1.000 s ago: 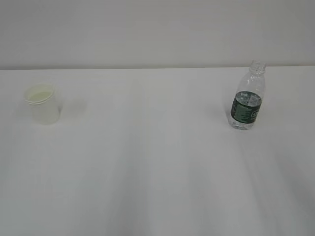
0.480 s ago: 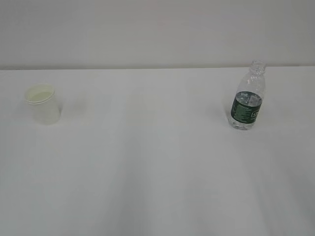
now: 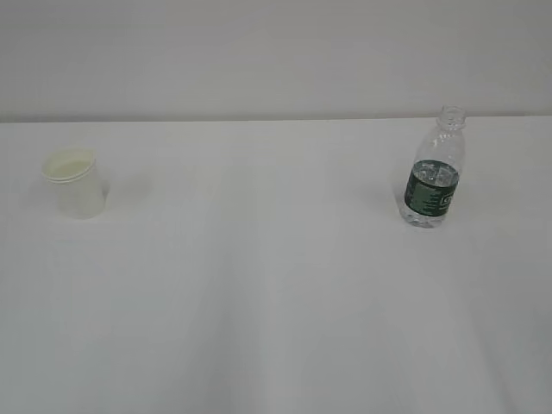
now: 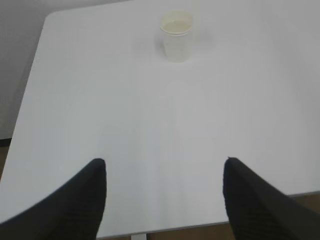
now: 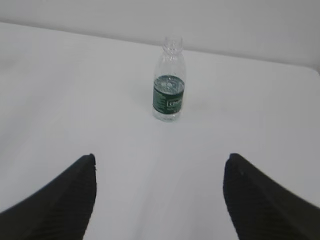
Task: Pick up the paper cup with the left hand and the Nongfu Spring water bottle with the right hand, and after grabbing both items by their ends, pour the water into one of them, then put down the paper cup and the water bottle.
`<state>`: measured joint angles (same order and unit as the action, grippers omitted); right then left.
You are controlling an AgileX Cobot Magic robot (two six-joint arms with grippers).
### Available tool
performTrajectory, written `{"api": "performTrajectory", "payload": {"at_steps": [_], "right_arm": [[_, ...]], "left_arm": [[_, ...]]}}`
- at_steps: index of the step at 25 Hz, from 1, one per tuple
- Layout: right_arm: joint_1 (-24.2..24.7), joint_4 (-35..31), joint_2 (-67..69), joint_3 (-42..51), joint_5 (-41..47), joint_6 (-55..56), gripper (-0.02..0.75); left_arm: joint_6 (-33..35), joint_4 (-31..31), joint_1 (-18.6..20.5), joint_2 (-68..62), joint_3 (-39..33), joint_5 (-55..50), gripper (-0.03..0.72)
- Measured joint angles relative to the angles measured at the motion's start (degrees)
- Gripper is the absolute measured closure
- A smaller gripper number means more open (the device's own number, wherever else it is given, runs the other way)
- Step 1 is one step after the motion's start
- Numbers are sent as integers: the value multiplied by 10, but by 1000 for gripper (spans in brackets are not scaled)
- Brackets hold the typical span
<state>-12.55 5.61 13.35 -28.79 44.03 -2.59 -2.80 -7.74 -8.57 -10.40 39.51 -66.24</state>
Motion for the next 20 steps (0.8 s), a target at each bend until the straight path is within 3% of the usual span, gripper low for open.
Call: {"api": "performTrajectory", "payload": {"at_steps": [10,20], "right_arm": [[0,45,-1,-16,136,56,150],[0,46,-2,-16,150,61,195]], "left_arm": [[-7,1,0,0,0,-40,181],[-7,36,0,1,-68,-32,185]]}}
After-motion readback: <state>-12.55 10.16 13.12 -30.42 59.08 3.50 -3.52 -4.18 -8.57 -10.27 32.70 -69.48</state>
